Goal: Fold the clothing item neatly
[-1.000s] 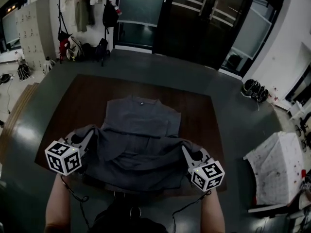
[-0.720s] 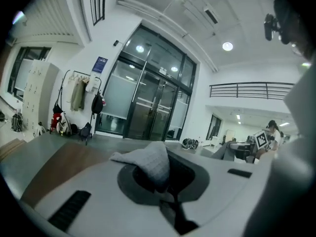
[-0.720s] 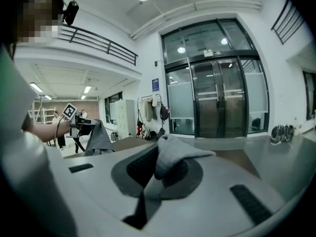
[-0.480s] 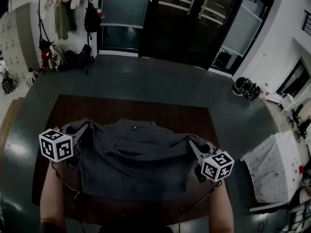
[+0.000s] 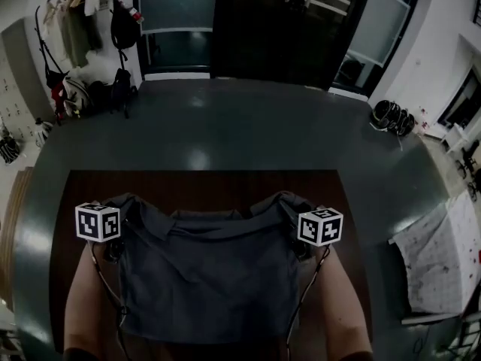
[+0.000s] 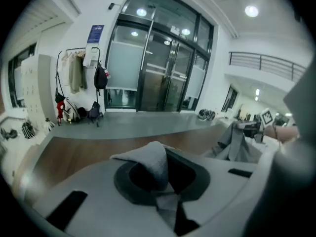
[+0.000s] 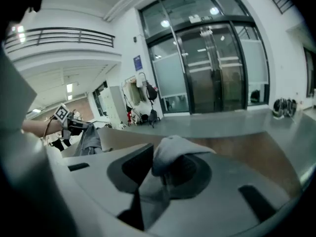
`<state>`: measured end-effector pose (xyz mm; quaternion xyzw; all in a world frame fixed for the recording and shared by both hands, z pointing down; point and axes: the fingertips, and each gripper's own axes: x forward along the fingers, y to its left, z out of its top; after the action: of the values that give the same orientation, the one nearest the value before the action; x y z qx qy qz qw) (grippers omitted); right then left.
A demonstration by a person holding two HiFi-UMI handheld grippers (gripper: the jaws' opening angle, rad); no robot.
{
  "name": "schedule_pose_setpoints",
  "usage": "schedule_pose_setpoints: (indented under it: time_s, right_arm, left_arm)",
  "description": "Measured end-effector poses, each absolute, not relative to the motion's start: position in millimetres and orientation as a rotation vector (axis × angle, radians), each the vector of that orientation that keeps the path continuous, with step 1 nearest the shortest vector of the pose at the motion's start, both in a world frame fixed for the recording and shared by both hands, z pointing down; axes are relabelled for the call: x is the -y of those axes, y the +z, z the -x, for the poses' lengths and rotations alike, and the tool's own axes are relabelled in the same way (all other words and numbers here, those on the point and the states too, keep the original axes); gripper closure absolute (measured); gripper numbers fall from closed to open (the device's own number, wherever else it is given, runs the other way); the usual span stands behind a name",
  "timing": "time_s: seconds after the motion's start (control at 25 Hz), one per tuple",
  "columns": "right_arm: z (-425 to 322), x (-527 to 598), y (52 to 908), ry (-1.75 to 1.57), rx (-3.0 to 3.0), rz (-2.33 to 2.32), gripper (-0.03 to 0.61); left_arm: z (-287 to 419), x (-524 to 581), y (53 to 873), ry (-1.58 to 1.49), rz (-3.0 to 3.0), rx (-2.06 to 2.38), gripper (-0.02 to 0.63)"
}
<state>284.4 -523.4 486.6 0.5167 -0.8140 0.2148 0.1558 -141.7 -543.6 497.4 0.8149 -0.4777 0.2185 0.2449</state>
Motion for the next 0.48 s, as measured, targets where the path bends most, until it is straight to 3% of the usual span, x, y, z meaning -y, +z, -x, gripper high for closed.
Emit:
schedule_pose_setpoints:
  time_s: [0.08, 0.24, 0.48]
  right_arm:
    - [-294.7, 538.9, 525.8, 0.668, 2.206, -1.521, 0.462]
    - [-309.9, 545.9, 547.4, 0.556, 2.057, -1.637, 0.449]
    - [-303.6, 523.8, 536.8, 0.568, 2.072, -1.726, 0.451]
  left_arm:
    - [145.8, 554.7, 536.2, 0.777, -2.181, 1.309, 0.572]
    - [158.2, 562.1, 563.4, 0.908, -2.145, 1.297, 0.455]
    - [201.0, 554.1, 542.9, 0.827, -2.113, 1.482, 0.439]
